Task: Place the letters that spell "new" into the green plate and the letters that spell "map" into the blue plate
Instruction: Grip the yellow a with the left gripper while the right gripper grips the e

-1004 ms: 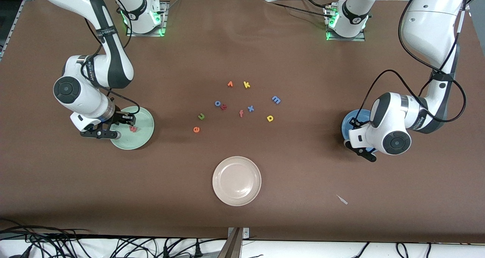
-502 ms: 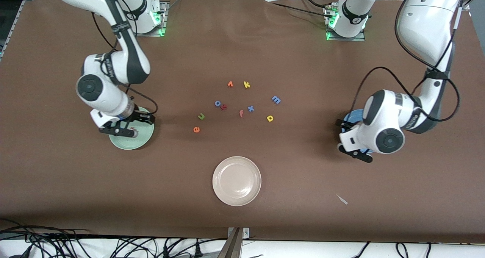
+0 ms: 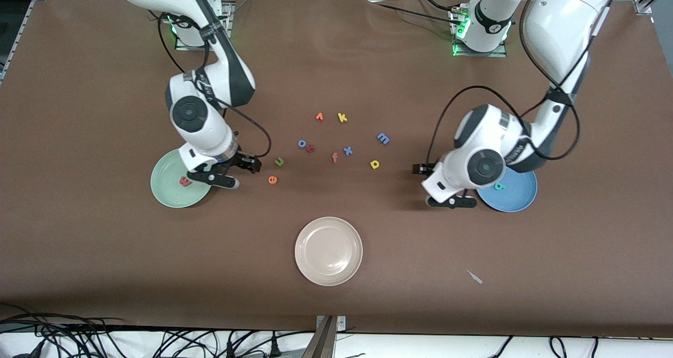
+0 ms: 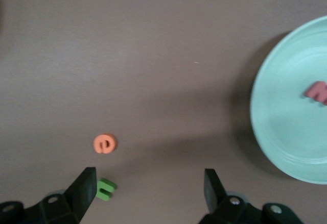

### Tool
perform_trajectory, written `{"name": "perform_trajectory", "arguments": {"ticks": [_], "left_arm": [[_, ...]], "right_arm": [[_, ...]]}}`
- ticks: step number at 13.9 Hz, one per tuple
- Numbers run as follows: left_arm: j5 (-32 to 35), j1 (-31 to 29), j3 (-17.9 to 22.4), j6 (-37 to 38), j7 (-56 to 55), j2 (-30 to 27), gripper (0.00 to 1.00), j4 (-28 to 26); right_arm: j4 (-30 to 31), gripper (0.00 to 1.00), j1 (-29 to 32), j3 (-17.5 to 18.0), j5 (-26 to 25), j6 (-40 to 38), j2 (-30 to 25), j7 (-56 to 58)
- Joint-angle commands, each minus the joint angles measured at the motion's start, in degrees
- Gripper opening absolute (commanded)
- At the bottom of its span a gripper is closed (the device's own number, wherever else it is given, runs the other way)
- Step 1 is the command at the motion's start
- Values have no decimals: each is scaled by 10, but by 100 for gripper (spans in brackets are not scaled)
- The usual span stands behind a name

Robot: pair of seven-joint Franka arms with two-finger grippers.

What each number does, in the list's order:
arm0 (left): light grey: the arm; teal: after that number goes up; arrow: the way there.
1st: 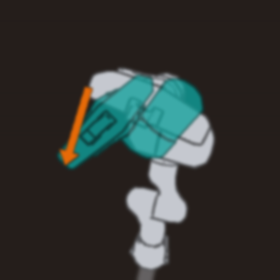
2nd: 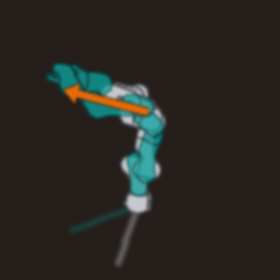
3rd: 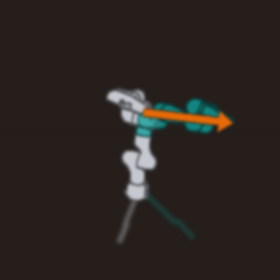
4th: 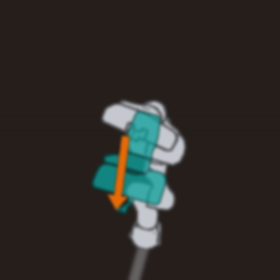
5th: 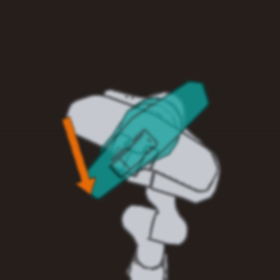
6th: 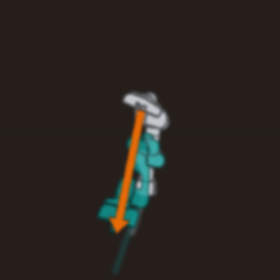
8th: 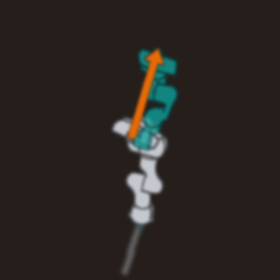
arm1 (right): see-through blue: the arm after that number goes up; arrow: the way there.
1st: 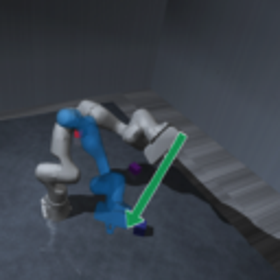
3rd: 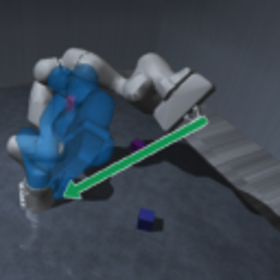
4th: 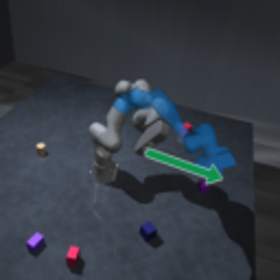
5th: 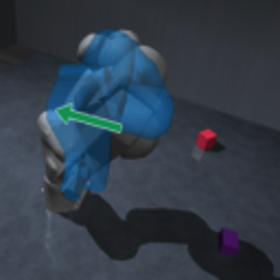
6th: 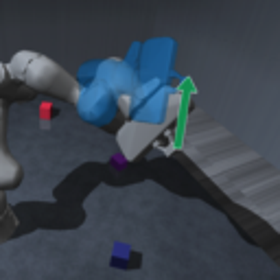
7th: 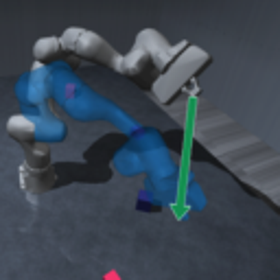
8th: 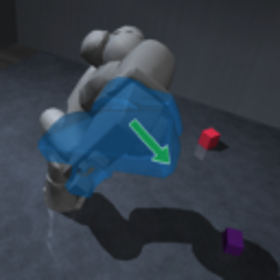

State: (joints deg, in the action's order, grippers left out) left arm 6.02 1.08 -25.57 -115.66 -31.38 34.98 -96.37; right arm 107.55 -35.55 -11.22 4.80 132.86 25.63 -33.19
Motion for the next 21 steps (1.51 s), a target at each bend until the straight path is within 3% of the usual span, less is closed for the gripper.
{"name": "perform_trajectory", "arguments": {"ticks": [1, 4, 8, 14, 16, 21], "left_arm": [[12, 23, -19, -95, -138, -30, 100, -79], [66, 67, -19, -190, -300, -19, 100, -113], [158, 99, -17, -204, -458, 23, 100, -90], [167, 125, -12, -204, -490, 78, 94, -26], [167, 125, -11, -204, -491, 89, 88, -23], [169, 125, -8, -204, -492, 91, 57, -18]], "right_arm": [[-40, 96, -14, -4, 6, 14, 36, -2], [-35, 98, -35, -4, 7, 64, 60, -2], [-22, 98, -45, -4, 8, 114, 79, -3], [16, 92, -45, -3, 9, 177, 86, -6], [20, 91, -47, -2, 9, 194, 94, -22], [26, 84, -51, -1, 9, 202, 101, -35]]}}
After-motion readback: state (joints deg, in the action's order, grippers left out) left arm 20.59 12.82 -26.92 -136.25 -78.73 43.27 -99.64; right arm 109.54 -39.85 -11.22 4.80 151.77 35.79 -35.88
